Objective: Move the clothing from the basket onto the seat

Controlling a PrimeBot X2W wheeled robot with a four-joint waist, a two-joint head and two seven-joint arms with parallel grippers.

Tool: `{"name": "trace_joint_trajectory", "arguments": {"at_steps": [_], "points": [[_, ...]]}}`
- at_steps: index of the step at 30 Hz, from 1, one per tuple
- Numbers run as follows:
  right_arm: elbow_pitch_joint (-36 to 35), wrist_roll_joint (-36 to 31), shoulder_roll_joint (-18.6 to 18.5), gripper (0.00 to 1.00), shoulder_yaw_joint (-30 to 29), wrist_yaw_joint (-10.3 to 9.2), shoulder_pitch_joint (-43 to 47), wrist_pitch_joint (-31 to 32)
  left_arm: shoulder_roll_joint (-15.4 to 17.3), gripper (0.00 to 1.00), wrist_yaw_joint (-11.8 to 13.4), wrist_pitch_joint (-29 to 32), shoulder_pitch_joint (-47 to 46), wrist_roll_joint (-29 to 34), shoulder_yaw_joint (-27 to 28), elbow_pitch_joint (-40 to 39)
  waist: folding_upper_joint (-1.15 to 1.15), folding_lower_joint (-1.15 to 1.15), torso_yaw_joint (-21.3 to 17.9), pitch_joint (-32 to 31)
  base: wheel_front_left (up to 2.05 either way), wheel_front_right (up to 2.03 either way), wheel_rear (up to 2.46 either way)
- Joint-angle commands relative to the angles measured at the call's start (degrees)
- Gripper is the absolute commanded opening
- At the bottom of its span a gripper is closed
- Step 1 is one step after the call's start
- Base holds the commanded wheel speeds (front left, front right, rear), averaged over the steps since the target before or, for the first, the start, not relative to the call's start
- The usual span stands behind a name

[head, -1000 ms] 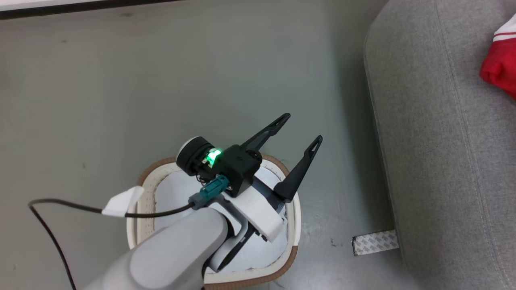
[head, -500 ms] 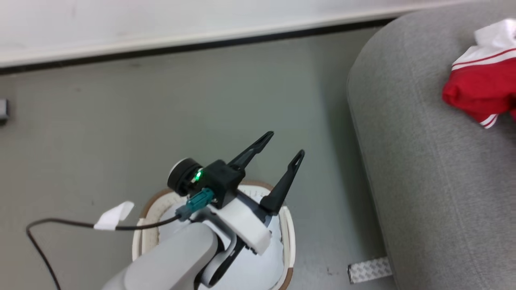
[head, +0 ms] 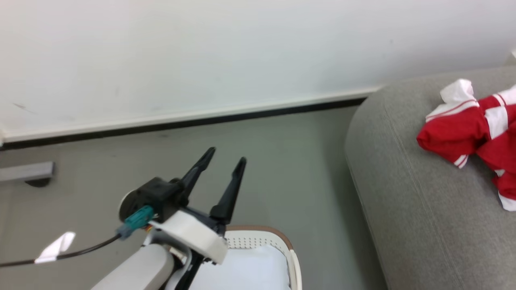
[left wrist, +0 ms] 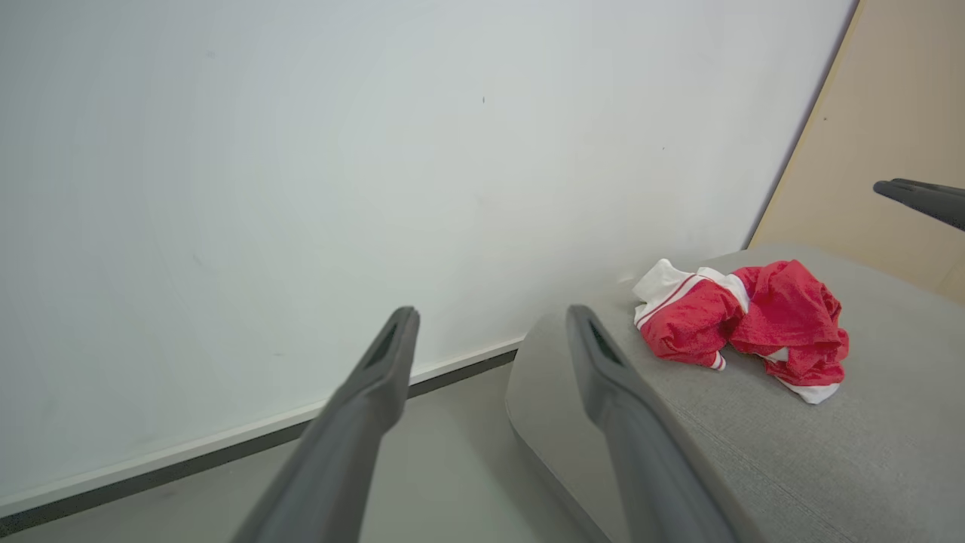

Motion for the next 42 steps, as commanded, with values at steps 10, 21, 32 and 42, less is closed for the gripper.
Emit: {"name": "trace_joint_trajectory", "arguments": {"at_steps": [10,21,32,42], "points": [[-14.3,-9.1,13.4,1.0,-10.7,-0.13,16.7,-5.6,3.8,1.0,3.7,-0.2,13.6,-2.3,11.8,-4.1,0.0,0.02,7.4,-8.1,0.0,0.0,0.0],[-22.4,-20.6,29.7,1.0,-16.9,-0.13,31.6,-9.2,1.7,1.0,3.4,-0.2,23.8,6.0,20.0,-2.8,0.0,0.02,9.4,-9.0,0.0,0.0,0.0],[-21.7,-24.8,35.0,1.0,-16.5,-0.13,34.8,-9.9,-3.4,1.0,-0.7,-0.2,28.5,13.2,25.8,-1.5,0.0,0.02,9.2,-9.4,0.0,0.0,0.0],[-21.3,-26.1,35.8,1.0,-15.9,-0.13,35.1,-9.6,-6.2,1.0,-3.5,-0.2,29.2,16.1,29.2,0.1,0.0,0.02,9.5,-9.4,0.0,0.0,0.0]]}}
